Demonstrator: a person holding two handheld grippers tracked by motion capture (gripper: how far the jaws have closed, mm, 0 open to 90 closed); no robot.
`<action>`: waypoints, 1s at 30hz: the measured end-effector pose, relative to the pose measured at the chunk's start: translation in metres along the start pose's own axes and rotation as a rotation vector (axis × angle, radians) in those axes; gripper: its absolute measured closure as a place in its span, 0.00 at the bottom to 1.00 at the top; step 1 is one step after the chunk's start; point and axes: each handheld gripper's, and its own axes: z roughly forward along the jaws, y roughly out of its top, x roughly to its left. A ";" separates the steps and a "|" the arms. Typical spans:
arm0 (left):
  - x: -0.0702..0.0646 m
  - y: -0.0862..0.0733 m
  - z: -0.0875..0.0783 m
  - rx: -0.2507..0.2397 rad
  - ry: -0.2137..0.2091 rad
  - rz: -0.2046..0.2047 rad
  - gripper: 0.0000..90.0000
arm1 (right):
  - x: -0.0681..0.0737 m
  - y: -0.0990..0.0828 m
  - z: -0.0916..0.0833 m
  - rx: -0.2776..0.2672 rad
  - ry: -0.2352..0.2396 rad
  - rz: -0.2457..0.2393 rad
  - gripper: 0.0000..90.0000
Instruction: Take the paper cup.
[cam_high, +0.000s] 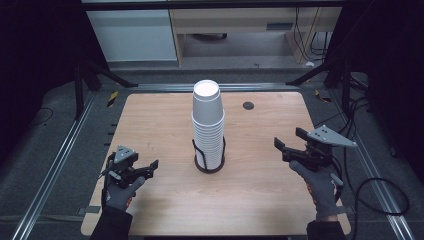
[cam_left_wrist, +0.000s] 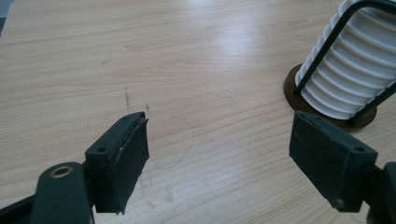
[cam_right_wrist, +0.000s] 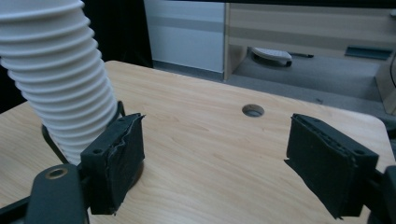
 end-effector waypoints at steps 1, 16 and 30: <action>0.000 0.000 0.000 0.001 -0.002 0.001 0.21 | 0.002 0.004 0.001 -0.004 0.004 -0.008 0.21; 0.001 0.002 -0.002 -0.002 -0.003 0.001 0.21 | 0.050 0.070 0.016 -0.077 0.158 -0.087 0.20; 0.000 0.002 -0.002 0.003 -0.003 0.005 0.21 | 0.091 0.099 0.043 -0.100 0.275 -0.107 0.14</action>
